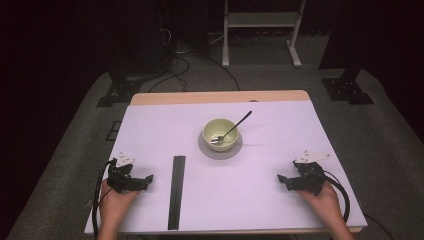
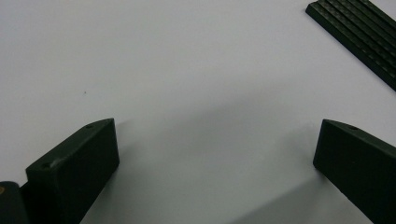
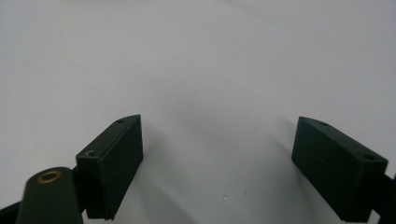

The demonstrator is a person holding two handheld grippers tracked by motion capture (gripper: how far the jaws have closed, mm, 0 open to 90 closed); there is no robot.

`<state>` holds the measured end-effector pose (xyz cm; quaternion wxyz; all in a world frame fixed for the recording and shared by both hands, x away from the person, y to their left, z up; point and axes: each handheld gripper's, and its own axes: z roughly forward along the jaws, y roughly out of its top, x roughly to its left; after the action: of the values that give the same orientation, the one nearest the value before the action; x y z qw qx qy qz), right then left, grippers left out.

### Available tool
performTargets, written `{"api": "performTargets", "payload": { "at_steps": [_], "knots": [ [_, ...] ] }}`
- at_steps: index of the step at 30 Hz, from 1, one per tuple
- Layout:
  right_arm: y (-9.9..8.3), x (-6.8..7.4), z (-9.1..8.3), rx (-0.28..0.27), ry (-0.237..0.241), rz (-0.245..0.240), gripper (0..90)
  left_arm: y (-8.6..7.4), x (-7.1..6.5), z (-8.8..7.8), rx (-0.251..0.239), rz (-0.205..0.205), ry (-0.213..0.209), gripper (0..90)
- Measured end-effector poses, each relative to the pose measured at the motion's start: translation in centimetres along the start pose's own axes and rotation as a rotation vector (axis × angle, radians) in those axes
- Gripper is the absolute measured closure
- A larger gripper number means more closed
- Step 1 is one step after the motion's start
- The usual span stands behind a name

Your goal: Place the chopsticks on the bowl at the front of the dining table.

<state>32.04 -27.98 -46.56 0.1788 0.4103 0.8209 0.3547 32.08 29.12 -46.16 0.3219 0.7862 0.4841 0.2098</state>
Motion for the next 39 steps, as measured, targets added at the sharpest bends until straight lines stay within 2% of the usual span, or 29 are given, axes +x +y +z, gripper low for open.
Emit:
{"api": "performTargets", "payload": {
  "at_steps": [11,17,19,25,28,29,30,35,39],
  "knots": [
    [0.0,0.0,0.0,0.001,0.000,0.001,15.3,0.0,-0.1,-0.1,-0.003,-0.001,0.010,0.0],
    [0.0,0.0,0.0,0.000,0.000,0.001,15.3,0.1,-0.4,-0.4,0.000,0.005,-0.013,0.0],
    [0.0,0.0,0.0,0.000,0.000,0.001,15.3,0.2,-0.8,-0.8,-0.015,0.008,-0.021,0.0],
    [0.0,0.0,0.0,0.000,-0.001,0.000,15.3,0.2,-2.0,-1.8,-0.009,0.035,-0.023,0.0],
    [0.0,0.0,0.0,0.000,0.000,0.000,15.3,0.2,-2.5,-2.1,-0.023,0.032,-0.035,0.0],
    [0.0,0.0,0.0,0.000,0.000,0.000,15.3,0.2,-3.0,-2.4,-0.035,0.020,-0.058,0.0],
    [0.0,0.0,0.0,0.000,-0.001,-0.001,15.3,0.2,-3.3,-2.5,-0.041,0.020,-0.063,0.0],
    [0.0,0.0,0.0,0.000,-0.001,0.000,15.3,0.4,-4.2,-2.8,-0.042,0.041,-0.064,0.0],
    [0.0,0.0,0.0,0.000,-0.001,0.000,15.3,0.4,-5.1,-3.3,-0.034,0.049,-0.079,0.0]
  ]
}}
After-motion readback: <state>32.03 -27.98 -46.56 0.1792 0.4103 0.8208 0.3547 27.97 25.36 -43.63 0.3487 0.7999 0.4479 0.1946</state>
